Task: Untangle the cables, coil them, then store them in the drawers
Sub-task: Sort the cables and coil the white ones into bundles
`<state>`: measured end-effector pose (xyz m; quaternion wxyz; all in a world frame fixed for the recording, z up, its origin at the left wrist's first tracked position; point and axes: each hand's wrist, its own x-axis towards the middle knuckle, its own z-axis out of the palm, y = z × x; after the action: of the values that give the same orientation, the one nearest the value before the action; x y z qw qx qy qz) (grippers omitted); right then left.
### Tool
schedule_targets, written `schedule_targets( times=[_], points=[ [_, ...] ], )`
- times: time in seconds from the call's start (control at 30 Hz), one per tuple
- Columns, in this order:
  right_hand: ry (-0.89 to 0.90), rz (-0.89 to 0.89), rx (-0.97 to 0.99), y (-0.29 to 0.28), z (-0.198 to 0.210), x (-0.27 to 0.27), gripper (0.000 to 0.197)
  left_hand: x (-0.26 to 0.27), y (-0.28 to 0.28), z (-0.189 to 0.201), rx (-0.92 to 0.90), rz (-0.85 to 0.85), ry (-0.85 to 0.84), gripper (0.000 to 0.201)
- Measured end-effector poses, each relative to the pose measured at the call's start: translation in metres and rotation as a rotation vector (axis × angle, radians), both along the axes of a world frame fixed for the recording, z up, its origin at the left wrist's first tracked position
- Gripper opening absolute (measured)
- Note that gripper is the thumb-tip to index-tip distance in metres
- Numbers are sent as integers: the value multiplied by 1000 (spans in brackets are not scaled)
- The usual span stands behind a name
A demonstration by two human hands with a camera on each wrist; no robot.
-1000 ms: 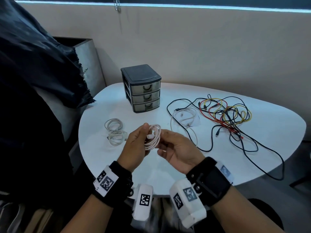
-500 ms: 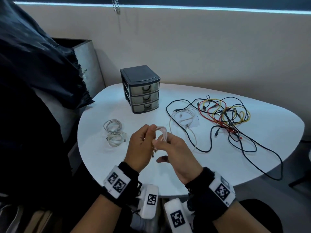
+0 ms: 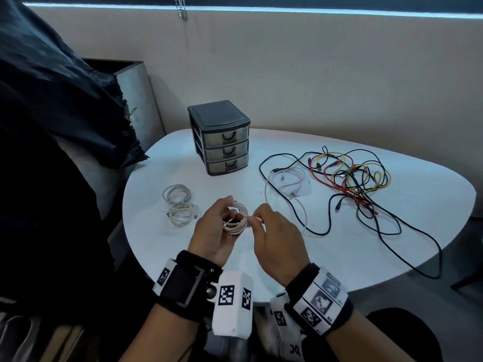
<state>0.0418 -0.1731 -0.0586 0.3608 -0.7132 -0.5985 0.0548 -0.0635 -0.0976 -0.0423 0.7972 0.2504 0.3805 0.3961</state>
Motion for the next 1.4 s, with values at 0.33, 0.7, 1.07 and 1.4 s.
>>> schedule_targets(
  times=[0.33,0.7,1.07,1.4],
  points=[
    [763,-37,20,-3,-9,3,13,0,-5,-22,36,-23,260,29],
    [842,-148,-134,63,-31,-1,10,-45,-7,-44,119,72,542,31],
    [671,34,-561,64,-41,-8,27,-43,-8,-49,209,-61,535,22],
    [706,-117,-368,-3,-28,45,18,38,13,-33,486,-285,654,17]
  ],
)
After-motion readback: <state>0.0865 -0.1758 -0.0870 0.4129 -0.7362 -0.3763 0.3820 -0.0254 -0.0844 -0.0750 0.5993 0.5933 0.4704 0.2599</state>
